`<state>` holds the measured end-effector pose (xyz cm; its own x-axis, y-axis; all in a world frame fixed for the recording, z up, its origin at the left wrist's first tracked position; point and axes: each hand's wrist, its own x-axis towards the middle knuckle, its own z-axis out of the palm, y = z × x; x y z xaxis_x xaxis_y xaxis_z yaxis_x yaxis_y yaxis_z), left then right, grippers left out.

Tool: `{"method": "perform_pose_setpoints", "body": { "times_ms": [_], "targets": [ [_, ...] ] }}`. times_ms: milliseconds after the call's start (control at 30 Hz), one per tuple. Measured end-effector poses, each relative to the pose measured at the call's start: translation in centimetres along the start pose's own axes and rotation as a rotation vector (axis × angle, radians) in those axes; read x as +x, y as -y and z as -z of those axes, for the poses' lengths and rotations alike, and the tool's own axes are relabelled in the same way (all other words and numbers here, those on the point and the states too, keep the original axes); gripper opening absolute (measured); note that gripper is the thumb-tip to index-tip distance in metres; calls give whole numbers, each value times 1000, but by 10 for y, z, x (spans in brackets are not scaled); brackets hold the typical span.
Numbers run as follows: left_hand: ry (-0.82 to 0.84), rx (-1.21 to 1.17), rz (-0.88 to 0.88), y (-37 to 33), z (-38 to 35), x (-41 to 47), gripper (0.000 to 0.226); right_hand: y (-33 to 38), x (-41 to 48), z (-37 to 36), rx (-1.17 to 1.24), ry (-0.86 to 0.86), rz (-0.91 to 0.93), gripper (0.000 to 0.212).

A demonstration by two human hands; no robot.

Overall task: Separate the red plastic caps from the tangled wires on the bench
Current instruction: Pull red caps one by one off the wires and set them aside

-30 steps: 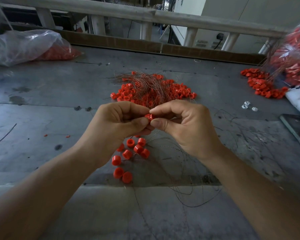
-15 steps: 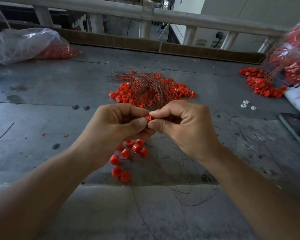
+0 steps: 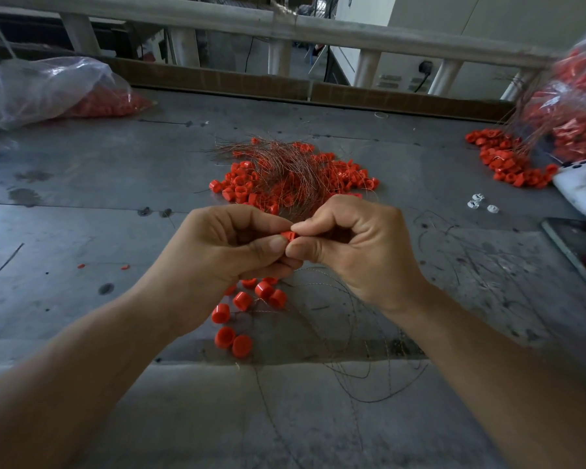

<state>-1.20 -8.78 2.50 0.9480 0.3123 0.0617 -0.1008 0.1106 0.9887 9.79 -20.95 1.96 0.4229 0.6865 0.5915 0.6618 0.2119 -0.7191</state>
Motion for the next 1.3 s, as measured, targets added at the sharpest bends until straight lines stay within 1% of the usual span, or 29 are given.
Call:
{"method": "perform_pose_setpoints", "body": {
  "times_ms": [67, 200, 300, 367, 467, 533, 600, 700, 967, 1167, 1300],
  "targets": [
    [28, 1, 3, -1, 1, 0, 17, 0, 1, 1, 31, 23, -17, 22],
    [76, -46, 7, -2, 3, 1, 24, 2, 2, 5, 179, 110, -142, 24],
    [113, -47, 26, -1, 6, 1, 44, 3, 4, 8, 70, 258, -192, 29],
    [132, -53, 37, 0, 6, 2, 51, 4, 5, 10, 27, 323, -177, 26],
    [156, -60, 1, 1, 5, 1, 50, 6, 4, 11, 10, 303, -152, 20],
    [181, 25, -62, 1, 3, -1, 59, 7, 4, 11, -54, 295, -129, 11],
    [156, 141, -105, 2, -1, -2, 61, 8, 2, 9, -122, 306, -108, 3],
    [124, 166, -102, 5, -4, -2, 65, 9, 0, 6, -168, 305, -100, 4],
    [148, 145, -144, 7, -3, -7, 60, 13, -4, -3, -178, 233, -86, 2],
    [116, 121, -160, 4, -5, -5, 59, 10, -2, 1, -137, 190, -71, 2],
    [92, 103, -147, 1, -2, -3, 67, 6, 0, 1, -120, 114, -43, 14]
  ]
}}
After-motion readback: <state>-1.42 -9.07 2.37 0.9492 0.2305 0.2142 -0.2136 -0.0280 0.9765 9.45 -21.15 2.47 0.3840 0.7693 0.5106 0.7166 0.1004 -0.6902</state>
